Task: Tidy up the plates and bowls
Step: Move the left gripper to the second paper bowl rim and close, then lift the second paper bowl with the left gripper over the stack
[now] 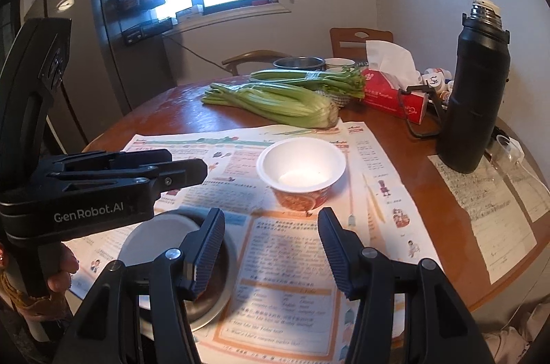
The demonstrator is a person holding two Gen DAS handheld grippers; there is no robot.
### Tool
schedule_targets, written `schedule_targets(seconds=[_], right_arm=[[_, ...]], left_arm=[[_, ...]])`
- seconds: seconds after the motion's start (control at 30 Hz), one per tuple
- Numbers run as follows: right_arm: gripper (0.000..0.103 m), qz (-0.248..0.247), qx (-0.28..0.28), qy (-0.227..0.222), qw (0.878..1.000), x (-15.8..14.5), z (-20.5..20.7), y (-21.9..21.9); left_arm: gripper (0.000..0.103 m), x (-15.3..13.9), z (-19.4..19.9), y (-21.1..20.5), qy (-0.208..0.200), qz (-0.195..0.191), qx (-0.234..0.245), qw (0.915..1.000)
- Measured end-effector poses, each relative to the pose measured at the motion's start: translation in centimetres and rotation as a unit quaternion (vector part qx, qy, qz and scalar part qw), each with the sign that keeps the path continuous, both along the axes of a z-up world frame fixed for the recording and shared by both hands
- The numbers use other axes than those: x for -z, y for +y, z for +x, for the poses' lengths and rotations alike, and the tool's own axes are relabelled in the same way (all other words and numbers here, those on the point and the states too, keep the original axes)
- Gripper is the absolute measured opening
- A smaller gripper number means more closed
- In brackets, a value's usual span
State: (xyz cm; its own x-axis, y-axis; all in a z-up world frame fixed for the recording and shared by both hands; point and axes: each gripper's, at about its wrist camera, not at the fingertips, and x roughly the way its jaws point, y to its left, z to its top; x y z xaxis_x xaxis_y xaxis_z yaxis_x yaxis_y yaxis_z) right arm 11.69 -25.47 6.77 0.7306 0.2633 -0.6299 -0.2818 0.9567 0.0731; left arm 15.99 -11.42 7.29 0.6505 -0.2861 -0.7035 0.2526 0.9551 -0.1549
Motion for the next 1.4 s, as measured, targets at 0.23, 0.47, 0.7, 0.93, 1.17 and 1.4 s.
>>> schedule_targets(seconds=[0.23,0.47,0.7,0.93,1.17,1.4], right_arm=[[0.056,0.005,0.019,0.011,1.000,0.3,2.7,-0.9],[0.056,0.008,0.034,0.029,0.999,0.9,6.1,-1.7],[0.056,0.001,0.040,0.061,0.997,2.5,9.4,-2.1],[0.056,-0.002,0.031,0.104,0.994,5.0,12.0,-1.8],[0.056,-0.002,-0.003,0.120,0.993,6.2,12.5,0.5],[0.058,0.008,-0.029,0.129,0.991,6.4,11.7,2.6]], left_arm=[[0.051,0.7,3.3,-1.4,0.012,0.011,0.011,0.9998],[0.051,1.7,6.1,-2.0,0.033,0.010,0.017,0.9993],[0.051,3.4,8.7,-1.6,0.064,-0.004,0.007,0.9979],[0.051,4.8,10.3,-1.4,0.088,-0.013,0.001,0.9960],[0.051,5.9,11.3,-1.0,0.104,-0.016,-0.001,0.9944],[0.051,7.4,11.9,-0.3,0.133,-0.030,0.001,0.9906]])
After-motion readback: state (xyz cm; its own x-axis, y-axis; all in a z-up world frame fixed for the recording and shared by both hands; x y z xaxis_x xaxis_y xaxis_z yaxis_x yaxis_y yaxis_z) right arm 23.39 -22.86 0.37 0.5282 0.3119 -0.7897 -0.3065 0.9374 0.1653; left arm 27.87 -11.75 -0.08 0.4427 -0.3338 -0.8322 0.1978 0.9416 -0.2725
